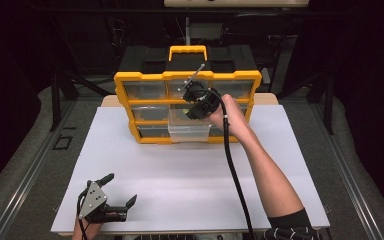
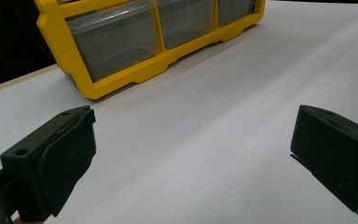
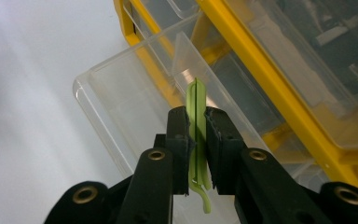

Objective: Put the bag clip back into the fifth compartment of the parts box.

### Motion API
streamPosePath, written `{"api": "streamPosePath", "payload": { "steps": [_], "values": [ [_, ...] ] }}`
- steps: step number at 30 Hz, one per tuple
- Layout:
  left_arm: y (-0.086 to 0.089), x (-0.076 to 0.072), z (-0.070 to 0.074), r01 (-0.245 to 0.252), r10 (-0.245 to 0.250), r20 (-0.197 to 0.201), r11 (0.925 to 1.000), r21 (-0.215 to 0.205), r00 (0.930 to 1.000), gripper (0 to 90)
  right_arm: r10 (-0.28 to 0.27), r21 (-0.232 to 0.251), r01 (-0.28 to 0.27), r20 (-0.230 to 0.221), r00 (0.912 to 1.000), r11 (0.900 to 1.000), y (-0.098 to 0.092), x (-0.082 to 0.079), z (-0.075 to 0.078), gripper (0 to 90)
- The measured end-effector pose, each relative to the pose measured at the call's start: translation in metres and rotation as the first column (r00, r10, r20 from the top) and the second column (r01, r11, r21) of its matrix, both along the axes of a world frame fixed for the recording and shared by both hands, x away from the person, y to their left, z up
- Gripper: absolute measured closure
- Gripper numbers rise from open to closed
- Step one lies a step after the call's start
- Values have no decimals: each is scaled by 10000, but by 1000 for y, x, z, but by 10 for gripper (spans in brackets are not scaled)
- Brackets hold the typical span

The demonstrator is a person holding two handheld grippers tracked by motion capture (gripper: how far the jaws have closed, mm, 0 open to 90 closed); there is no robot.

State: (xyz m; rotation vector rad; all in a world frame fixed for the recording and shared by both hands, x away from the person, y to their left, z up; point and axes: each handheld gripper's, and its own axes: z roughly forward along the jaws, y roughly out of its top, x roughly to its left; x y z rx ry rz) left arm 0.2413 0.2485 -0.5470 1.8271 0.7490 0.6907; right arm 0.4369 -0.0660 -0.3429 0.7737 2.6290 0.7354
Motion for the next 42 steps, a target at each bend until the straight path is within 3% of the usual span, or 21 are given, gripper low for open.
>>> {"api": "streamPosePath", "payload": {
  "steps": [21,24,28,34,42],
  "values": [
    [3,-1,0,-70,70,11,10000,13,10000,1,-183,118,187,-353,9992,9998,7,6,-18,794],
    [4,-1,0,-109,109,18,9999,-24,9999,1,-315,267,322,-260,9992,9991,6,7,-18,644],
    [3,-1,0,-110,110,-7,9999,-7,9999,1,-448,936,440,68,9990,9946,-1,2,-13,480],
    [3,-2,0,-83,83,1,10000,48,10000,1,-619,1138,597,157,9980,9917,-14,-9,-7,191],
    [2,-1,0,-56,56,-24,10000,65,10000,1,-916,1571,831,478,9946,9841,-37,-23,-10,61]
  ]
}}
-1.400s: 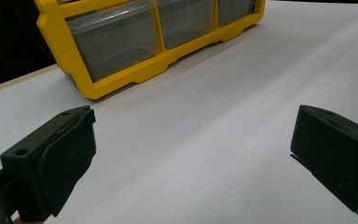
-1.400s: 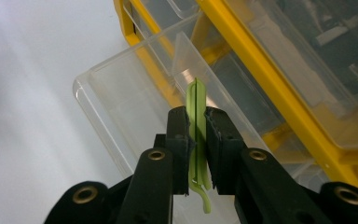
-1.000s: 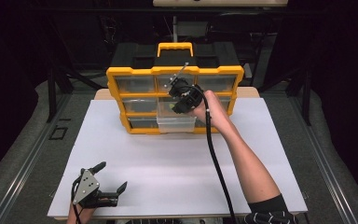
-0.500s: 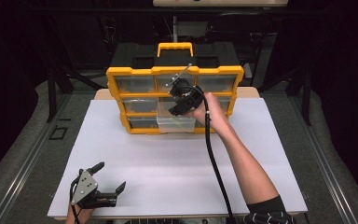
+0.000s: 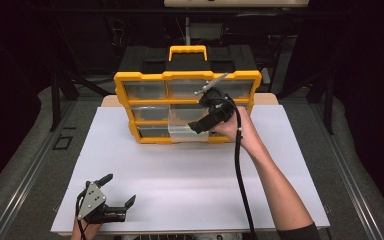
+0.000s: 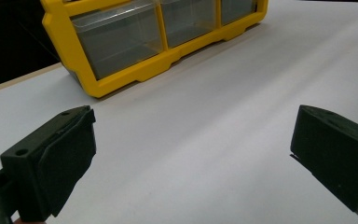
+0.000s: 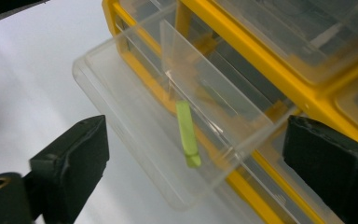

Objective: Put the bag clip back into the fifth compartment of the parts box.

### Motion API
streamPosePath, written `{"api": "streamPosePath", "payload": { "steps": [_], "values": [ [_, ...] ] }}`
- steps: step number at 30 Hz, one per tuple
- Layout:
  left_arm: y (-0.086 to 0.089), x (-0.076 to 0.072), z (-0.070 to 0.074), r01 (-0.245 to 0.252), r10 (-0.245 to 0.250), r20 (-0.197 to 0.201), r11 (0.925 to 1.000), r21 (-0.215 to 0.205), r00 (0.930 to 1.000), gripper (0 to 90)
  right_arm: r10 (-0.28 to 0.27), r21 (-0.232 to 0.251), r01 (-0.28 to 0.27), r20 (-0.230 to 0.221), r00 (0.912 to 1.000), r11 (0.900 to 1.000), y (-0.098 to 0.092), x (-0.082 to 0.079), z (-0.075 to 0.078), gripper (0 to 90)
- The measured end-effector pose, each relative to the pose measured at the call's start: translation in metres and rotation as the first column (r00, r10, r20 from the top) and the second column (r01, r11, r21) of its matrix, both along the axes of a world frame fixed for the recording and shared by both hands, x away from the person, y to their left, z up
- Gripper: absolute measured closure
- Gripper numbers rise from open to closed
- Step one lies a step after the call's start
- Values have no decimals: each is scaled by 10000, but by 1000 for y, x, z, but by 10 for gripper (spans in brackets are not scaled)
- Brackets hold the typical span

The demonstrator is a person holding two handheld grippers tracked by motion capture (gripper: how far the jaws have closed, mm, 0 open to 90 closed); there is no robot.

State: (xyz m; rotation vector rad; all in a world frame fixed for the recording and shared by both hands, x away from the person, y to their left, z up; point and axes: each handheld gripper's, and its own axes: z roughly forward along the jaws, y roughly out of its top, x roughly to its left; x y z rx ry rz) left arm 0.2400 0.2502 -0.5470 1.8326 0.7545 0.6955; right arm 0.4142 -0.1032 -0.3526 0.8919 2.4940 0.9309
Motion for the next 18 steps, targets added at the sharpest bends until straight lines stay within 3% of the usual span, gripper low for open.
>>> {"api": "streamPosePath", "payload": {
  "steps": [18],
  "values": [
    [-1,1,0,0,0,-10,10000,-12,10000,1,-337,-117,335,-155,9993,9994,-42,-20,-21,0]
  ]
}}
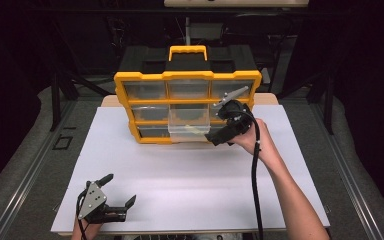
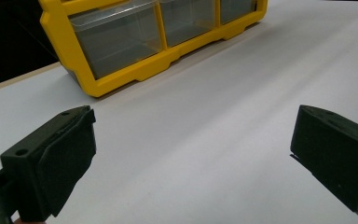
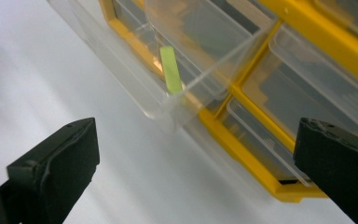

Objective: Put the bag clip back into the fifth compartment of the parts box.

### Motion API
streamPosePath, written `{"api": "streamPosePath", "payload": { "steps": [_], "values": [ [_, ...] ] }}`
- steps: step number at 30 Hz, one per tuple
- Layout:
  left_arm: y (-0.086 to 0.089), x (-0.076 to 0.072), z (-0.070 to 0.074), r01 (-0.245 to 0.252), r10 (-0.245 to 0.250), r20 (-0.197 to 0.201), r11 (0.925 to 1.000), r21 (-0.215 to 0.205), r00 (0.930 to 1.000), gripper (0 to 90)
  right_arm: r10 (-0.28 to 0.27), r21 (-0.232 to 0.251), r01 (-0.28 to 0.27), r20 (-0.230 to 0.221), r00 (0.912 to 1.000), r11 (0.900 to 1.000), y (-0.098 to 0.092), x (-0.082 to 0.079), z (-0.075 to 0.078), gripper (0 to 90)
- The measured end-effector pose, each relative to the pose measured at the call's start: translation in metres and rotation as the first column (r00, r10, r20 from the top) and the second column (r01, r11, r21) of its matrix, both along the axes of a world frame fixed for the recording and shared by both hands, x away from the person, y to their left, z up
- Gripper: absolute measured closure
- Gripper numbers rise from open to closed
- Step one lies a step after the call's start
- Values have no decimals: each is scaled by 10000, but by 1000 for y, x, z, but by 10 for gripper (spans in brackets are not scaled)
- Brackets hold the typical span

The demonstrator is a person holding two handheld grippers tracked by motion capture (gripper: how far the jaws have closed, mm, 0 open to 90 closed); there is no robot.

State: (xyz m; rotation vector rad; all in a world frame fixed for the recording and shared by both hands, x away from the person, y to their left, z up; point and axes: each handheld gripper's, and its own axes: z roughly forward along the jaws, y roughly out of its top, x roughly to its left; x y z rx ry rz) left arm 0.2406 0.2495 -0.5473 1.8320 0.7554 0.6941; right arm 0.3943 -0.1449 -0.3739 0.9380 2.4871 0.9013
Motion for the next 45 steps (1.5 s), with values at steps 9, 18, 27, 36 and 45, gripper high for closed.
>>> {"api": "streamPosePath", "payload": {
  "steps": [9,18,27,36,45],
  "values": [
    [-1,0,0,-18,18,-29,10000,-31,10000,1,-266,182,267,-57,9996,9995,-17,-9,-21,0],
    [-1,0,0,-27,27,-27,10000,-22,10000,1,-432,527,434,-49,9991,9977,-26,-21,-51,0],
    [0,0,-1,-21,22,-41,10000,26,10000,1,-692,809,712,-279,9972,9942,-40,-32,-83,1],
    [-1,0,-1,-25,25,-55,10000,48,10000,1,-1121,1329,1140,-218,9935,9846,-54,-47,-117,6],
    [-1,0,-1,9,-8,-52,10000,62,10000,1,-1379,1311,1380,-98,9904,9817,-60,-67,-144,0]
  ]
}}
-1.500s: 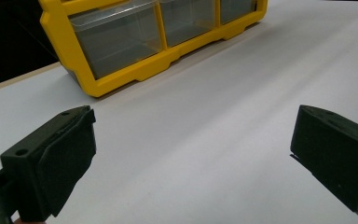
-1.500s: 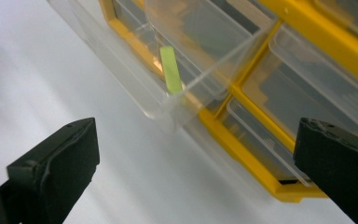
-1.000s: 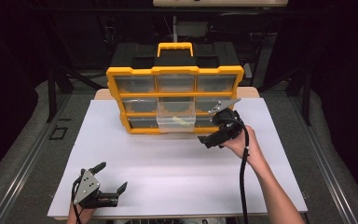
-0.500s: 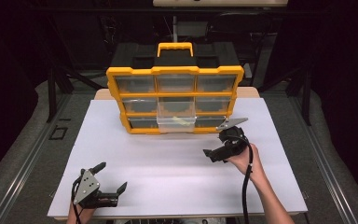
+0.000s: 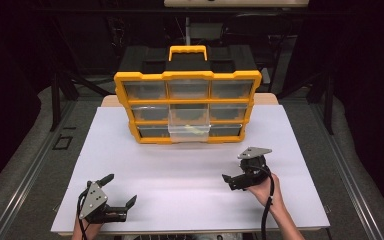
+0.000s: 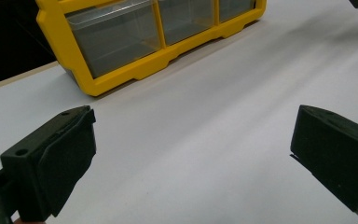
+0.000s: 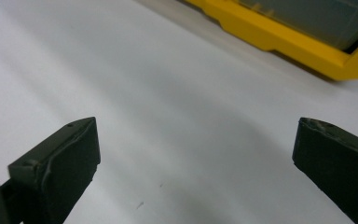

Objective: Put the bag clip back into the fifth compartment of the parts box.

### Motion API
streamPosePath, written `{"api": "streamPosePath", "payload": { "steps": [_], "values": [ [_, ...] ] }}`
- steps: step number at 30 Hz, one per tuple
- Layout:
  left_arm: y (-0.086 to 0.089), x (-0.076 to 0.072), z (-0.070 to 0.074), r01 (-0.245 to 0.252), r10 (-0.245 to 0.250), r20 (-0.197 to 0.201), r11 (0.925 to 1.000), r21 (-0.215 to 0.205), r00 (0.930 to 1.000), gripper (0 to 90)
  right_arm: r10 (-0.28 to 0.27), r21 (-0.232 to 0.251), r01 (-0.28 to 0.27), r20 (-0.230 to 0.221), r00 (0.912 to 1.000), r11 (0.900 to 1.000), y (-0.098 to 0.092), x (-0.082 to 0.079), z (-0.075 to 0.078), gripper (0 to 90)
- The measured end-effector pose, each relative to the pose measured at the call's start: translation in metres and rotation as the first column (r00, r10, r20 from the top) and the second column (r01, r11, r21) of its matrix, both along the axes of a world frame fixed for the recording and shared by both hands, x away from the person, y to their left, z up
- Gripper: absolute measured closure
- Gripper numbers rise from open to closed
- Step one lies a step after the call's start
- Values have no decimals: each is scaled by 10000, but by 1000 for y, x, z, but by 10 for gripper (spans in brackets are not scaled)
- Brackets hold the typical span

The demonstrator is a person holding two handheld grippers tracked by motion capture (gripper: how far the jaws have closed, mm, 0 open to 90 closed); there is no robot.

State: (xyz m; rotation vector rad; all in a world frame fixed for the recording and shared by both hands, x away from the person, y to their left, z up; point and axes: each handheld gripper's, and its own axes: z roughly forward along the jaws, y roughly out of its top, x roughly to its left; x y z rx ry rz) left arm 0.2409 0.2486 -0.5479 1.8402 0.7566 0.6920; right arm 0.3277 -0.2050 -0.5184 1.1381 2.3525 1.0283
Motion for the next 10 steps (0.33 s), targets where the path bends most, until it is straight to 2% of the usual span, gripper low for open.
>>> {"api": "streamPosePath", "payload": {
  "steps": [5,6,7,8,10],
  "values": [
    [0,0,0,48,-48,-18,10000,36,10000,1,-53,-115,54,97,9999,9999,-3,-12,-10,0],
    [0,0,0,47,-47,-20,10000,42,10000,1,-146,-197,155,419,9990,9997,-4,-17,-13,0],
    [0,1,0,62,-62,-19,10000,29,10000,1,-165,-332,182,510,9986,9993,-5,-20,-13,0],
    [0,1,0,68,-68,-18,10000,39,10000,1,-161,-295,175,471,9988,9994,-6,-22,-13,0],
    [0,1,0,65,-65,-13,10000,45,10000,1,-273,-138,283,678,9973,9995,-8,-29,-15,0]
  ]
}}
